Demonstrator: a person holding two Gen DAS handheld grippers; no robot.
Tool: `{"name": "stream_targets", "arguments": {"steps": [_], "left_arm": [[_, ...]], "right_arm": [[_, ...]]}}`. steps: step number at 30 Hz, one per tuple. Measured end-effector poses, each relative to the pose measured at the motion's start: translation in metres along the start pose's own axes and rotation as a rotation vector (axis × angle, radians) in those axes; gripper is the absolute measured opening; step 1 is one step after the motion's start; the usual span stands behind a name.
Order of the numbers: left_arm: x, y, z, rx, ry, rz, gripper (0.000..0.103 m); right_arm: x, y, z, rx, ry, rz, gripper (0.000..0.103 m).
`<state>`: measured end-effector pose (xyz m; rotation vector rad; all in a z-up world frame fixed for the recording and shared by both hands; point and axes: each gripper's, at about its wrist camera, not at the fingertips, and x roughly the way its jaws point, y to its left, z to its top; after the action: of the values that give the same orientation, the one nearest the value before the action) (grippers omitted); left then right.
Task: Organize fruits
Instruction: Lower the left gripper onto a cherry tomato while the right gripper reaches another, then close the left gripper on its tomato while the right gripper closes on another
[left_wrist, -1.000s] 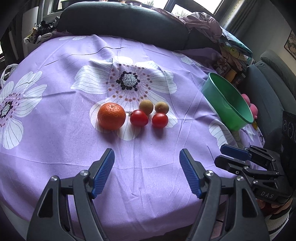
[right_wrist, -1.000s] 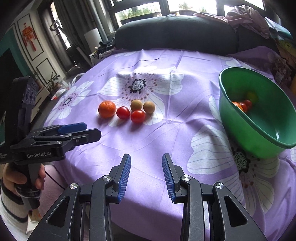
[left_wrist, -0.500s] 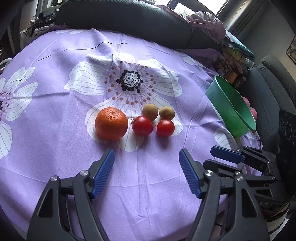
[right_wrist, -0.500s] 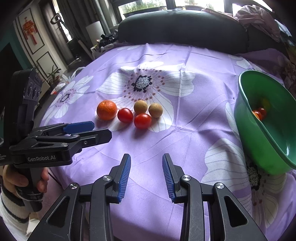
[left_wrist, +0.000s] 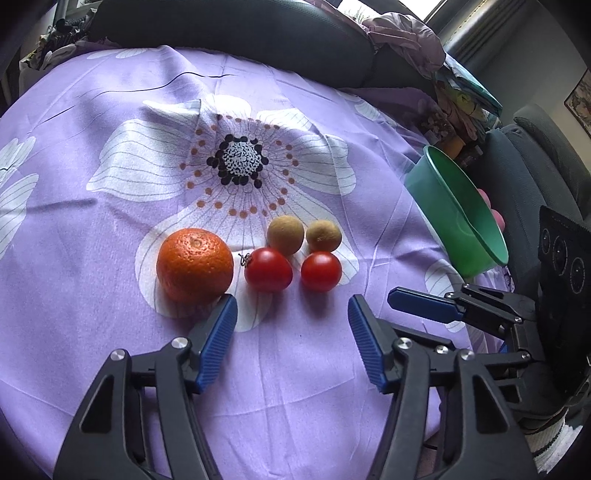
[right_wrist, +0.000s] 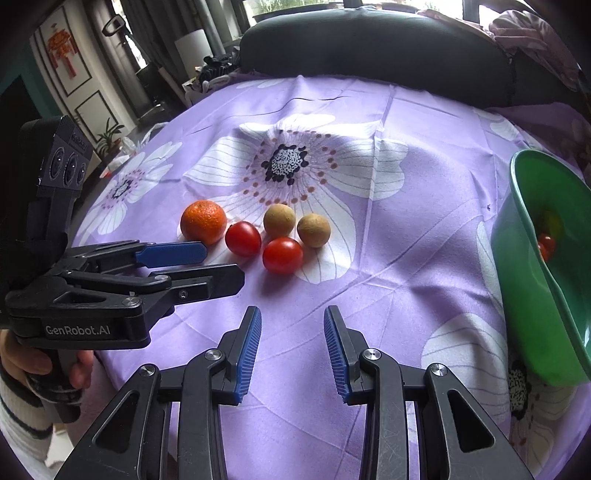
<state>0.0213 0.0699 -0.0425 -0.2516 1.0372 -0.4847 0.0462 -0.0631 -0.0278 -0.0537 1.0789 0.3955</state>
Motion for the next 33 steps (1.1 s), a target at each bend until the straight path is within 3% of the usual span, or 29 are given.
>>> {"name": "stream_targets", "arguments": {"steps": [21, 30, 33], "left_arm": [[0.015, 0.010, 0.022, 0.027, 0.011, 0.085, 0.049], [0.018, 0.008, 0.024, 0.065, 0.012, 0.105, 0.033], [0.020, 0.005, 0.023, 0.078, 0.012, 0.111, 0.032]], "right_arm": [[0.034, 0.010, 0.031, -0.143, 0.049, -0.008, 0.036], [0.040, 0.014, 0.036, -0.183, 0.040, -0.023, 0.036], [0.041, 0.012, 0.036, -0.174, 0.038, -0.023, 0.034]]}}
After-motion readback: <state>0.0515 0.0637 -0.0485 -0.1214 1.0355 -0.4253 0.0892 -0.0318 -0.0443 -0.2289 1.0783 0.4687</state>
